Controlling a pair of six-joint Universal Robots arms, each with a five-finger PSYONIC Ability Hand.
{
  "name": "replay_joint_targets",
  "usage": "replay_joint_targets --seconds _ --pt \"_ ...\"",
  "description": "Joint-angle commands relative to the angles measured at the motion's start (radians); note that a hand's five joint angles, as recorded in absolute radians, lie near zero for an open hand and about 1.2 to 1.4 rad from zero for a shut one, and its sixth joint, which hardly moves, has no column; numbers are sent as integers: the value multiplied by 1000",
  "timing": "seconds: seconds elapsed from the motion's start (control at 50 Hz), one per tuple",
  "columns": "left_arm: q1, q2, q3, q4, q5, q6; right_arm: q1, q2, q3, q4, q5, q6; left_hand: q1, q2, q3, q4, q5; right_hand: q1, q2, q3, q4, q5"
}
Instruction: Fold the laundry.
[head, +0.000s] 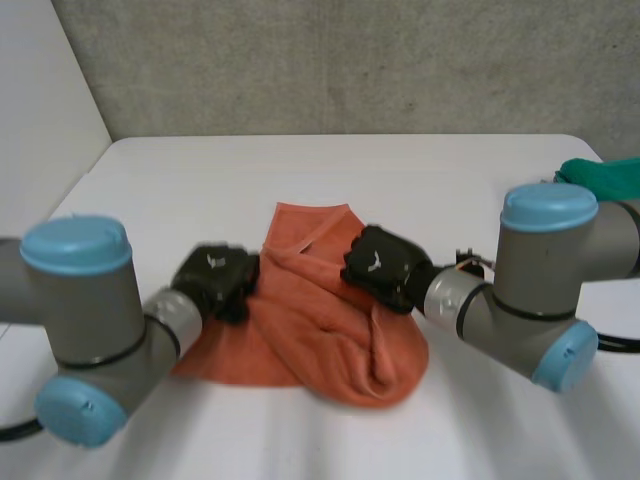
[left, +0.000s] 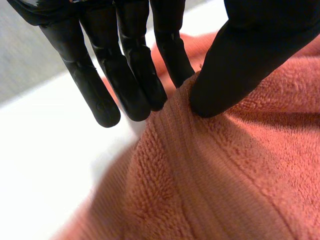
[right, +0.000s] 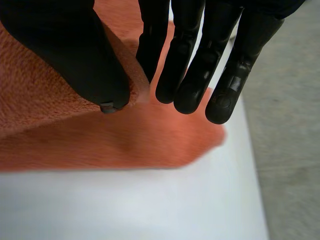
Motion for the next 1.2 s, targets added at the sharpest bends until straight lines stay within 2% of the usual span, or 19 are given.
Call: replay_joint_targets --seconds 0.02,0.06,0.08,0.14,0.22,0.26,0.34,0.44,0.6,0.72,0.8,0.82,0.86,0.92,0.96,1.1,1.2 --pt "2 11 270 53 -70 95 9 11 -252 -62 188 217 271 206 211 202 249 434 226 213 211 250" --pt "4 8 333 76 -85 119 7 12 -330 -84 250 302 271 206 211 202 249 434 226 213 211 250" --pt "4 8 391 110 -99 140 4 9 -404 -101 311 382 271 206 211 202 249 434 226 213 211 250" --pt "5 10 457 178 -116 154 3 -5 -502 -118 385 484 271 206 211 202 249 434 226 213 211 250" --pt "8 58 475 326 -134 148 1 -43 -546 -118 406 526 271 206 211 202 249 434 226 213 211 250" --pt "12 83 455 351 -137 147 1 -67 -532 -115 408 529 271 206 211 202 249 434 226 213 211 250" --pt "13 140 346 376 -134 144 0 -133 -428 -99 410 524 271 206 211 202 249 434 226 213 211 250" --pt "42 201 115 368 -125 112 -4 -205 -172 -38 368 514 271 206 211 202 249 434 226 213 211 250" --pt "68 201 -172 357 -121 85 1 -262 154 95 333 463 262 198 202 194 241 434 226 213 211 250" --pt "79 191 -245 250 -122 105 9 -215 235 91 334 445 51 -13 -9 -17 30 434 226 213 211 250" --pt "84 204 -234 126 -117 150 7 -213 249 59 333 449 -389 -453 -449 -457 -410 434 226 213 211 250" --pt "82 220 -220 82 -116 182 3 -213 254 42 333 455 -576 -640 -636 -644 -597 434 226 213 211 250" --pt "78 243 -204 46 -116 216 3 -213 260 28 331 457 -697 -761 -757 -766 -719 434 226 213 211 250" --pt "71 275 -179 20 -108 268 3 -215 280 7 331 457 -748 -812 -808 -816 -769 434 226 213 211 250" --pt "65 280 -176 23 -96 280 4 -216 296 -7 331 457 -748 -812 -808 -816 -769 434 226 213 211 250" --pt "38 255 -173 67 80 289 1 -215 333 -33 331 457 -745 -809 -805 -813 -766 434 226 213 211 250" --pt "35 142 -142 104 139 317 0 -216 350 -47 331 454 -739 -803 -799 -807 -761 434 226 213 211 250"
